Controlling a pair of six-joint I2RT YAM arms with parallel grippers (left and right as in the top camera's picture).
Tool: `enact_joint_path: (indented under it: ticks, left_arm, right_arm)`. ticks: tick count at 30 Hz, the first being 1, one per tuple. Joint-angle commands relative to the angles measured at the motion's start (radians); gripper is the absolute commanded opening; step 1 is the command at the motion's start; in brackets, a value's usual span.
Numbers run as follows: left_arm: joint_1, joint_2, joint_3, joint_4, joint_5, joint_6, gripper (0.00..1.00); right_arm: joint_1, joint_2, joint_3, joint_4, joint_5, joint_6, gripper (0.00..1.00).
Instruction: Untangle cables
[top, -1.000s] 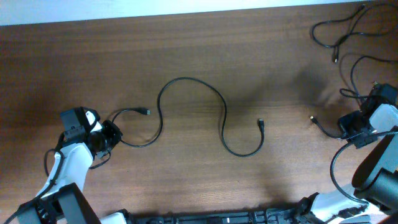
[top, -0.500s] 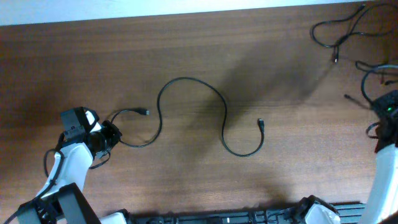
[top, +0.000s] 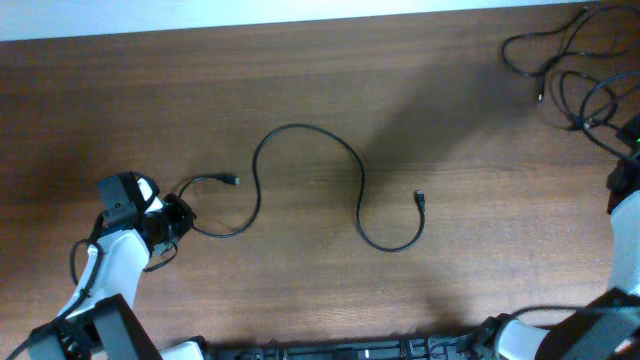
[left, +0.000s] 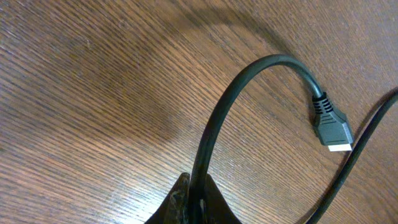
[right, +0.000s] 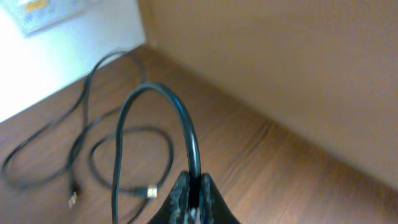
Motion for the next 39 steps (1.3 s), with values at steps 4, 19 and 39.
enact_joint_path:
  ticks: [4, 19, 39]
  left_arm:
    - [-0.002, -0.010, -0.008, -0.003, -0.010, -0.010, 0.06]
    - [-0.002, -0.010, -0.008, -0.004, -0.009, -0.010, 0.07]
    - [-0.050, -0.010, -0.008, 0.039, 0.155, -0.010, 0.04]
  right_arm:
    - [-0.150, 0.035, 0.016, 0.168, 0.023, -0.013, 0.04]
    - [0.031, 0.426, 0.016, 0.294, 0.032, -0.629, 0.04]
    - [0.064, 0.272, 0.017, 0.086, -0.670, 0.087, 0.99]
